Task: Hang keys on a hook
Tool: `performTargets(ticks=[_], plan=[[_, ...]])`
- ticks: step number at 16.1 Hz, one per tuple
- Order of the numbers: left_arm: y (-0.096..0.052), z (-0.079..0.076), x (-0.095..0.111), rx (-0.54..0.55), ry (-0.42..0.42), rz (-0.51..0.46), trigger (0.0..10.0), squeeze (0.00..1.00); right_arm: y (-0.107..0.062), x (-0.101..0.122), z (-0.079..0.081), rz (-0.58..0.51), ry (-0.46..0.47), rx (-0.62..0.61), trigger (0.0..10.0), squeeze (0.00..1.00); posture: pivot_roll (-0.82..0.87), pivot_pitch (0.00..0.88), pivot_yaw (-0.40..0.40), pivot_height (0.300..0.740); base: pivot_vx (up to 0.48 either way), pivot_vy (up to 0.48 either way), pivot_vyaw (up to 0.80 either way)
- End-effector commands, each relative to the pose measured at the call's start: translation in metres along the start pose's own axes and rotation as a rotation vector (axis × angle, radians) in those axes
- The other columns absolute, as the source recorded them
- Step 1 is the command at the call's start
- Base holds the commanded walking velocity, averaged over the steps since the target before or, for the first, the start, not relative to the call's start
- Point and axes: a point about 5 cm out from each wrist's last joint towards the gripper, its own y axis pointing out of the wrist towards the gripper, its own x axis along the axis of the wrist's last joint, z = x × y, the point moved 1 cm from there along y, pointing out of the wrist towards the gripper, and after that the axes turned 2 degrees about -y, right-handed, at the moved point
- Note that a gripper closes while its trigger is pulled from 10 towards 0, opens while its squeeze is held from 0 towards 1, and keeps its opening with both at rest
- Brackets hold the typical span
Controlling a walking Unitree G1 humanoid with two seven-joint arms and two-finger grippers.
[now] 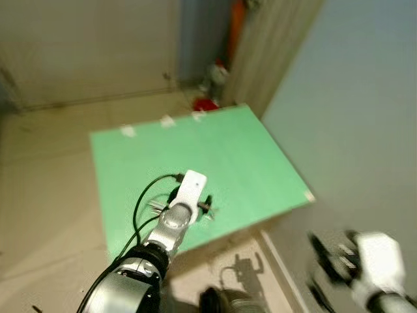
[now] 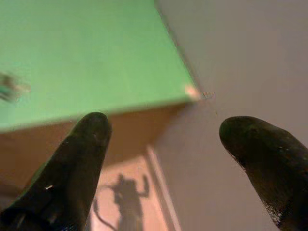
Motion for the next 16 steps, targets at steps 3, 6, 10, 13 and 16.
performTargets(ticks=[3,6,10,13,16], plan=[[0.001,-0.002,-0.004,0.060,0.071,0.043,10.0,0.00,-0.019,0.002,-0.005,0.042,-0.011,0.016,10.0,0.00,-0.43,0.287,-0.237,0.740,0.000,0.000,0.00],[0.002,0.009,0.001,0.147,0.117,0.040,10.0,0.00,-0.014,0.005,-0.003,0.057,0.006,0.031,10.0,0.00,-0.40,0.277,-0.238,0.740,0.000,0.000,0.00],[0.001,0.017,-0.003,0.192,0.047,0.053,10.0,0.00,-0.009,0.007,-0.003,0.060,0.014,0.045,10.0,0.00,-0.38,0.265,-0.230,0.740,0.000,0.000,0.00],[0.000,0.009,-0.013,0.160,-0.043,0.104,10.0,0.00,-0.010,0.005,0.005,0.074,0.026,0.059,10.0,0.00,-0.38,0.282,-0.229,0.740,0.000,0.000,0.00],[-0.001,0.005,-0.022,0.097,-0.101,0.170,10.0,0.00,-0.015,0.003,0.005,0.088,0.030,0.058,10.0,0.00,-0.39,0.285,-0.228,0.740,0.000,0.000,0.00]])
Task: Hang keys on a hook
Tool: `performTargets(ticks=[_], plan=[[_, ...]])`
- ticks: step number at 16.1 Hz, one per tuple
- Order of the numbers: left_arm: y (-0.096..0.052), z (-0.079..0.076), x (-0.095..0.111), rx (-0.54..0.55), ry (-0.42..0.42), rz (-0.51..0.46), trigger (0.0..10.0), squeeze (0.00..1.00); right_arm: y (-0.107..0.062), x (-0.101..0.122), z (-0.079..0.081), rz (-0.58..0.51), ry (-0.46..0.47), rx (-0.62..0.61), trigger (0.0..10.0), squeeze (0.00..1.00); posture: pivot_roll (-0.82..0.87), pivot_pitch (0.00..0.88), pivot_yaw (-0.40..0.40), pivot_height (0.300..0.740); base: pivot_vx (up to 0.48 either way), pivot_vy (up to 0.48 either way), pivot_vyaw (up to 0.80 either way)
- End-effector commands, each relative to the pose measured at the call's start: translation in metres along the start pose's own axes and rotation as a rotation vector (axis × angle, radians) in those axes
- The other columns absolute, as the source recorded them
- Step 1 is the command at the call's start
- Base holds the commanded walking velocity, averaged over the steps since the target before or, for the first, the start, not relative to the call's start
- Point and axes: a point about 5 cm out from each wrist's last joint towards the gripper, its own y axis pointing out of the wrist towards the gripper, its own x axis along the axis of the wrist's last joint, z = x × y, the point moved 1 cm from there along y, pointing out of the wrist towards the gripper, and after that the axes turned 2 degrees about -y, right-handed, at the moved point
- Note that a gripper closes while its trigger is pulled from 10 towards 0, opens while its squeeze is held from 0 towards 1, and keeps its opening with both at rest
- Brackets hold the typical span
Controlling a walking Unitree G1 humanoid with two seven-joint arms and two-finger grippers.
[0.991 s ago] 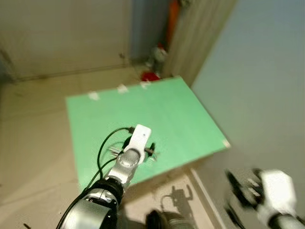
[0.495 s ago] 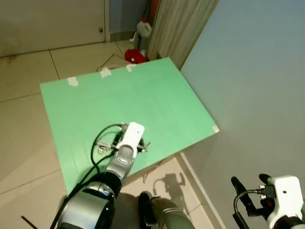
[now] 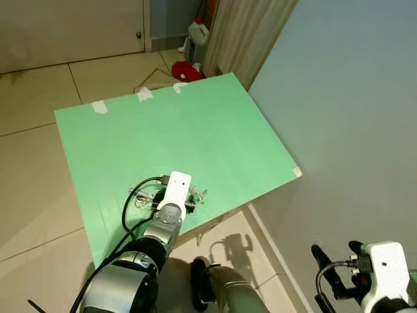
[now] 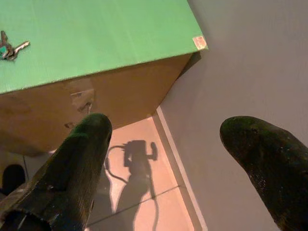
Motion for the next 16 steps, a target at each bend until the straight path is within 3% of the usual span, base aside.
performTargets(ticks=[1,2,9,16], plan=[[-0.003,-0.014,-0.019,-0.070,-0.030,0.086,10.0,0.00,-0.004,-0.003,-0.004,0.026,-0.002,-0.015,10.0,0.00,-0.39,0.284,-0.228,0.740,0.000,0.000,0.00],[-0.003,-0.011,-0.023,-0.066,-0.032,0.100,0.0,0.00,-0.003,-0.003,-0.004,0.025,-0.001,-0.017,10.0,0.00,-0.39,0.283,-0.226,0.740,0.000,0.000,0.00],[-0.001,0.008,-0.017,-0.047,0.013,0.060,0.0,0.00,-0.001,-0.004,-0.003,0.025,0.005,-0.025,10.0,0.00,-0.41,0.282,-0.205,0.740,0.000,0.000,0.00],[0.001,0.010,0.003,-0.134,-0.013,-0.030,0.0,0.00,0.010,-0.004,0.004,-0.017,0.052,-0.069,10.0,0.00,-0.40,0.237,-0.133,0.740,0.000,0.000,0.00]])
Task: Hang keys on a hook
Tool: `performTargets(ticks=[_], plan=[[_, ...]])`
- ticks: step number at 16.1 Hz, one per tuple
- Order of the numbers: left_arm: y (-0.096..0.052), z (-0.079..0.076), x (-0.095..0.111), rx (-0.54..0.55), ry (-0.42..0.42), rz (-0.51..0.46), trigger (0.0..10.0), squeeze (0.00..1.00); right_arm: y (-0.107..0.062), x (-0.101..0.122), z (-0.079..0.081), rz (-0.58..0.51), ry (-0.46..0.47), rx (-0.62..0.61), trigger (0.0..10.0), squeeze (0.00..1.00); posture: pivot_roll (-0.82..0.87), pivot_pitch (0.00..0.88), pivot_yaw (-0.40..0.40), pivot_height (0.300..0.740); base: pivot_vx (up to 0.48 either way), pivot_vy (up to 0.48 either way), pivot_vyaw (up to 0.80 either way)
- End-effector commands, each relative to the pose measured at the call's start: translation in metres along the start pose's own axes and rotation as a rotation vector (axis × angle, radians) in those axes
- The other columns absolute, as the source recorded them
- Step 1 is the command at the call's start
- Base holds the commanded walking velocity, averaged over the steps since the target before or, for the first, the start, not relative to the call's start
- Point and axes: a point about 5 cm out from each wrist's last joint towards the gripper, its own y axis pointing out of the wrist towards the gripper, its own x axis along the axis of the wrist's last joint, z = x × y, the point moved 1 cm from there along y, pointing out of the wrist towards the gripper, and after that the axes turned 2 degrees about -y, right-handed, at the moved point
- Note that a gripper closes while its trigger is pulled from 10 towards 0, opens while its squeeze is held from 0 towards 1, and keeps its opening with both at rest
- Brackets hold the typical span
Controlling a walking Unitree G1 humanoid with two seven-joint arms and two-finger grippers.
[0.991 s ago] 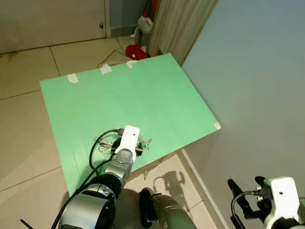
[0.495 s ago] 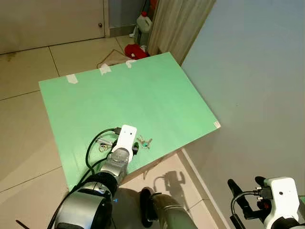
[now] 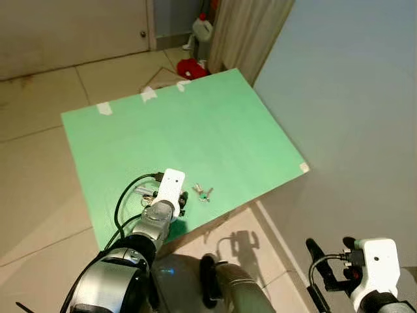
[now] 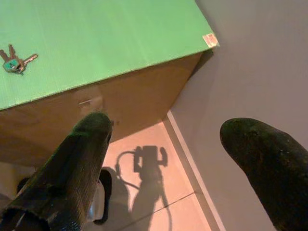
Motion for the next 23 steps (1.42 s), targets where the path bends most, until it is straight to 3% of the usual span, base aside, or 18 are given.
performTargets(ticks=[1,3,6,8,9,10,11,13,15,17,19,21,22,23], plan=[[0.001,-0.006,0.008,-0.036,-0.013,-0.020,0.0,0.00,-0.002,-0.008,-0.004,0.023,0.005,-0.039,10.0,0.00,-0.40,0.237,-0.126,0.740,0.000,0.000,0.00],[0.002,-0.006,0.015,-0.048,-0.015,-0.040,0.0,0.00,-0.001,-0.010,-0.002,0.025,0.018,-0.044,10.0,0.00,-0.39,0.236,-0.121,0.740,0.000,0.000,0.00],[0.002,0.012,0.044,-0.024,-0.039,-0.139,0.0,0.00,0.018,-0.011,0.005,0.004,0.036,-0.031,10.0,0.00,-0.33,0.188,-0.078,0.740,0.000,0.000,0.00],[-0.003,0.026,0.076,-0.019,-0.048,-0.264,0.0,0.00,0.045,0.001,0.010,-0.063,0.046,-0.017,10.0,0.00,-0.26,0.115,-0.035,0.740,0.000,0.000,0.00],[-0.005,0.028,0.082,-0.021,-0.049,-0.291,0.0,0.00,0.053,0.004,0.011,-0.079,0.048,-0.015,10.0,0.00,-0.25,0.098,-0.023,0.740,0.000,0.000,0.00],[-0.012,0.033,0.098,-0.035,-0.059,-0.372,0.0,0.00,0.073,0.016,0.015,-0.133,0.052,-0.006,10.0,0.00,-0.20,0.047,0.005,0.740,0.000,0.000,0.00],[-0.014,0.033,0.101,-0.040,-0.060,-0.386,0.0,0.00,0.078,0.019,0.016,-0.143,0.052,-0.004,10.0,0.00,-0.19,0.037,0.011,0.740,0.000,0.000,0.00],[-0.033,0.035,0.115,-0.070,-0.093,-0.519,0.0,0.00,0.097,0.038,0.019,-0.219,0.048,0.004,10.0,0.00,-0.15,0.000,0.035,0.740,0.000,0.000,0.00],[-0.047,0.040,0.106,-0.056,-0.138,-0.578,0.0,0.00,0.105,0.043,0.012,-0.242,0.061,-0.026,10.0,0.00,-0.13,0.000,0.042,0.740,0.000,0.000,0.00],[-0.069,0.042,0.075,-0.011,-0.172,-0.569,0.0,0.00,0.104,0.043,0.004,-0.263,0.058,-0.054,10.0,0.00,-0.12,0.000,0.038,0.740,0.000,0.000,0.00],[-0.084,0.040,0.063,0.009,-0.163,-0.578,0.0,0.00,0.102,0.042,-0.001,-0.272,0.067,-0.075,10.0,0.00,-0.13,0.000,0.036,0.740,0.000,0.000,0.00],[-0.109,0.034,0.040,0.059,-0.090,-0.585,0.0,0.00,0.088,0.048,-0.005,-0.361,0.137,-0.081,10.0,0.00,-0.13,0.000,0.021,0.740,0.000,0.000,0.00],[-0.113,0.034,0.036,0.062,-0.076,-0.582,10.0,0.00,0.081,0.051,-0.003,-0.390,0.133,-0.075,10.0,0.00,-0.13,0.000,0.018,0.740,0.000,0.000,0.00],[-0.116,0.033,0.033,0.055,-0.080,-0.575,10.0,0.00,0.073,0.048,0.001,-0.399,0.098,-0.075,10.0,0.00,-0.13,0.000,0.020,0.740,0.000,0.000,0.00]])
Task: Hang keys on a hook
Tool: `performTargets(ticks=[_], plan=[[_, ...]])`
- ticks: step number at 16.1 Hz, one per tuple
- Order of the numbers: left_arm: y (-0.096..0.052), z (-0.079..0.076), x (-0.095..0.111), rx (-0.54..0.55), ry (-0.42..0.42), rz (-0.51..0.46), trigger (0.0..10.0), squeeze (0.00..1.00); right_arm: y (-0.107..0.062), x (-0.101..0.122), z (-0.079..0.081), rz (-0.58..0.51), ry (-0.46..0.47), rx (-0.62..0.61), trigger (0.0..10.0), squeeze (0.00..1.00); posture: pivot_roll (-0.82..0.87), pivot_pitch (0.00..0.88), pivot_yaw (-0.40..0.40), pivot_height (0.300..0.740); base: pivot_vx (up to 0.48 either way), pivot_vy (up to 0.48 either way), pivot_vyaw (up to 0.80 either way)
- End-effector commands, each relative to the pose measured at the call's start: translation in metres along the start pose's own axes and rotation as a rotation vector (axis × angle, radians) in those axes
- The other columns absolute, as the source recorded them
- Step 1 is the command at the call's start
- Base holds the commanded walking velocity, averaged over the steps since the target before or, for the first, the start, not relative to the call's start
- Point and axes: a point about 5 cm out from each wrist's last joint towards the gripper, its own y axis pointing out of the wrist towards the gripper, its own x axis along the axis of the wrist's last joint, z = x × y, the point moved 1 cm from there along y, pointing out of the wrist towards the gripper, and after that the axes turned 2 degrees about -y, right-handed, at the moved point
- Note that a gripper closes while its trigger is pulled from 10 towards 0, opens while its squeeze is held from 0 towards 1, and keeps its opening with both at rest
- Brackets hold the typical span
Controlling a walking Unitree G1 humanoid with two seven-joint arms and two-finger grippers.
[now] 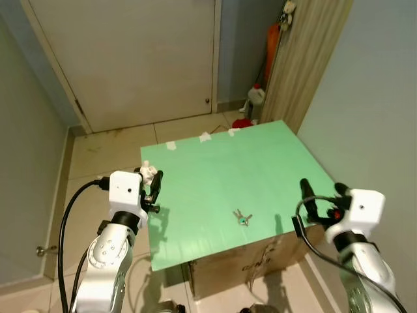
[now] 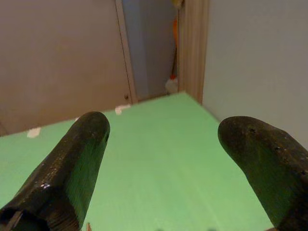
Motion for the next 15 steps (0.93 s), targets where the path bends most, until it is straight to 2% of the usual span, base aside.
performTargets(ticks=[1,2,4,8,10,15], plan=[[0.000,-0.005,0.005,-0.035,0.021,-0.012,10.0,0.00,-0.006,0.002,0.006,-0.019,-0.025,0.023,10.0,0.00,-0.14,0.000,0.027,0.740,0.000,0.000,0.00],[0.001,-0.010,-0.001,-0.061,0.036,0.023,10.0,0.00,-0.010,-0.004,0.013,-0.004,-0.040,0.043,10.0,0.00,-0.14,0.000,0.029,0.740,0.000,0.000,0.00],[0.009,-0.015,-0.006,-0.107,0.015,0.055,10.0,0.00,-0.007,-0.007,0.020,0.004,-0.025,0.043,10.0,0.00,-0.16,0.000,0.051,0.740,0.000,0.000,0.00],[0.034,-0.017,0.000,-0.102,0.001,0.071,10.0,0.00,-0.001,-0.011,0.022,0.021,-0.020,0.026,10.0,0.00,-0.18,0.000,0.071,0.740,0.000,0.000,0.00],[0.038,-0.018,0.002,-0.107,0.001,0.065,10.0,0.00,0.000,-0.012,0.021,0.026,-0.021,0.023,10.0,0.00,-0.18,0.000,0.078,0.740,0.000,0.000,0.00],[0.050,-0.021,0.004,-0.112,0.003,0.060,10.0,0.00,0.003,-0.013,0.023,0.032,-0.026,0.020,10.0,0.00,-0.19,0.000,0.081,0.740,-0.381,0.000,0.00]])
